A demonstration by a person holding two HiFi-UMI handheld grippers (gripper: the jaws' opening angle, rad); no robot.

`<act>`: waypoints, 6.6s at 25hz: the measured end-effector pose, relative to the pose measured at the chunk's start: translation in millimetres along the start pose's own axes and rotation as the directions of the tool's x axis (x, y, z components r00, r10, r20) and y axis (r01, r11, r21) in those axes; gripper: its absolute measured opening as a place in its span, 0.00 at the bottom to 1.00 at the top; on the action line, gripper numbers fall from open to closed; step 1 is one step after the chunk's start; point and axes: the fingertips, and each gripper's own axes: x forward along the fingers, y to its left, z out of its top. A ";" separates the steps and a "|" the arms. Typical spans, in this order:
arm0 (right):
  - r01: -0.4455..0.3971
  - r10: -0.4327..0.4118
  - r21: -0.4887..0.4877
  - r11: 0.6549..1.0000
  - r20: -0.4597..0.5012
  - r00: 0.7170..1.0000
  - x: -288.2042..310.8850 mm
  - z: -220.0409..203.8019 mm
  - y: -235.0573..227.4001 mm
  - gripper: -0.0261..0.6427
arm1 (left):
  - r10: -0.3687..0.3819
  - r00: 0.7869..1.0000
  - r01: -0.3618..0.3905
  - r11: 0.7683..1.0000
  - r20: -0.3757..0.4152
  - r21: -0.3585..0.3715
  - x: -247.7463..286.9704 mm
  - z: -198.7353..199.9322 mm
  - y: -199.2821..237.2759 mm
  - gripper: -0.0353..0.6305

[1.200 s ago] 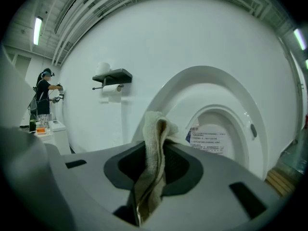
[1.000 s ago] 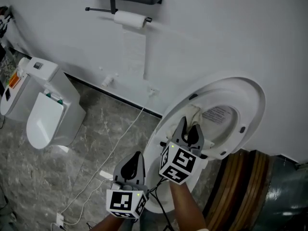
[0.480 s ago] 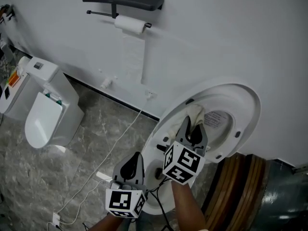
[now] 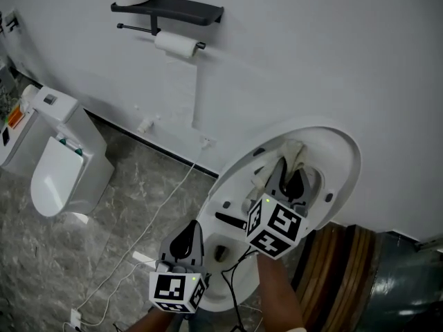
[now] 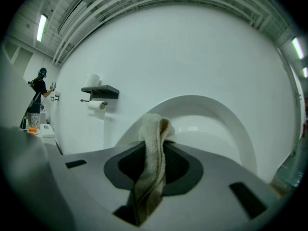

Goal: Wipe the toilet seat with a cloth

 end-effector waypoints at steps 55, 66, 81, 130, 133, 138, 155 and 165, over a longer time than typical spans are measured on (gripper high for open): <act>-0.111 0.106 0.036 0.993 0.117 0.987 -63.5 42.9 -96.7 0.17 | -0.171 0.977 0.198 0.949 -0.126 0.245 93.9 -10.2 -76.4 0.05; -0.130 0.127 0.056 0.990 0.047 0.991 -78.7 3.8 -104.8 0.17 | -0.182 0.967 0.231 0.921 -0.175 0.315 145.7 -16.7 -77.8 0.37; -0.164 0.161 0.124 0.979 0.040 0.986 -97.2 2.1 -112.1 0.17 | -0.116 0.894 0.351 0.784 -0.433 0.512 183.3 -38.0 -100.0 0.53; -0.087 0.105 0.135 0.987 -0.132 0.986 -276.2 -28.6 -124.6 0.17 | -0.192 0.870 0.468 0.616 -0.455 0.634 17.0 -64.6 -76.5 0.30; -0.067 0.088 0.142 0.988 -0.146 0.985 -297.8 -40.8 -130.7 0.17 | -0.182 0.882 0.447 0.617 -0.435 0.648 3.8 -70.9 -74.4 0.30; -0.057 0.082 0.160 0.985 -0.155 0.985 -336.4 -63.9 -141.4 0.17 | -0.155 0.907 0.396 0.632 -0.391 0.666 -12.8 -79.7 -68.3 0.29; 0.074 -0.013 0.221 0.973 -0.265 0.964 -423.9 -120.8 -127.8 0.17 | -0.193 0.895 0.435 0.580 -0.403 0.689 -83.2 -135.8 -51.0 0.29; 0.094 -0.022 0.230 0.969 -0.300 0.954 -467.5 -155.4 -126.6 0.17 | -0.160 0.911 0.396 0.604 -0.381 0.691 -108.0 -167.2 -38.2 0.29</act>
